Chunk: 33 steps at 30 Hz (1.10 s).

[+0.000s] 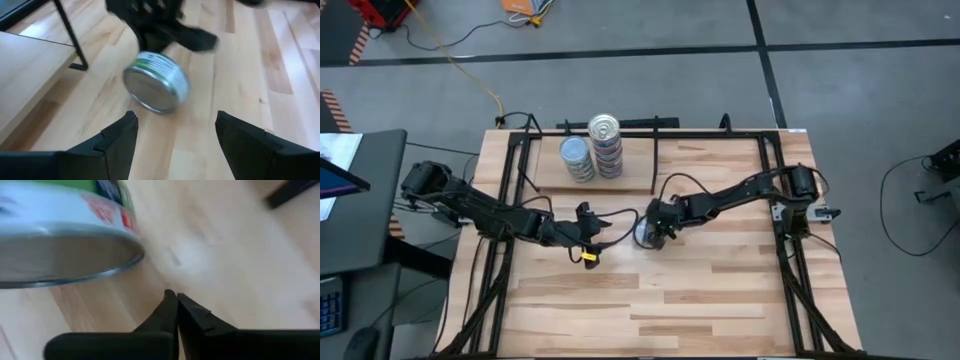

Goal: Stack canned seafood by type on shelf
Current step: Stack the green tuna can on top of the green tuna cans on the shelf

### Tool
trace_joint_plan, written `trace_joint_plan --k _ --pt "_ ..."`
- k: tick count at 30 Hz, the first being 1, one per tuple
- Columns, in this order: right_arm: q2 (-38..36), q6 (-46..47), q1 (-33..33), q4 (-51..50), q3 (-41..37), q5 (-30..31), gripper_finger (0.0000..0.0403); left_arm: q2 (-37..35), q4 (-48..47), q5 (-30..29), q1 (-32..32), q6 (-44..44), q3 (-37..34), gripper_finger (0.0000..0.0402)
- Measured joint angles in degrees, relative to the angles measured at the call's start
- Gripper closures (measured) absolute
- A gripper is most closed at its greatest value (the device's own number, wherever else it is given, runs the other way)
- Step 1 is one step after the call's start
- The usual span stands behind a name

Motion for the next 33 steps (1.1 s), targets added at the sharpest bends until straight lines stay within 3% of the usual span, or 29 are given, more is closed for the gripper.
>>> trace_joint_plan --k 5,11,15,20,26,30,33 --pt "-5.9 -1.8 0.8 -5.8 0.0 4.6 0.0343 0.0 -1.5 1.8 -0.8 0.4 0.0 0.0146" --pt "-11.0 -12.9 4.3 -6.7 0.1 4.8 0.0330 1.0 -1.9 0.0 -0.8 -3.1 0.0 0.0146" --pt "-10.9 -14.0 5.6 -8.5 0.1 4.8 0.0299 7.2 6.6 -1.8 -0.5 -5.2 0.2 0.0146" --pt "-6.8 -12.1 5.5 -8.7 0.1 5.0 0.0224 18.9 14.0 -6.3 -0.5 -5.2 4.0 0.0146" --pt "-5.7 -10.6 5.8 -8.5 0.1 6.6 0.0157 26.9 1.9 -11.0 -0.6 -8.1 16.0 0.0136" --pt "-5.7 -12.1 6.6 -7.3 0.1 7.7 0.0150 30.3 -13.4 -16.7 -0.9 -15.2 24.5 0.0112" --pt "-5.7 -12.9 7.3 -6.9 0.2 7.8 0.0149 32.8 -17.9 -18.3 -0.9 -19.0 29.2 0.0091"
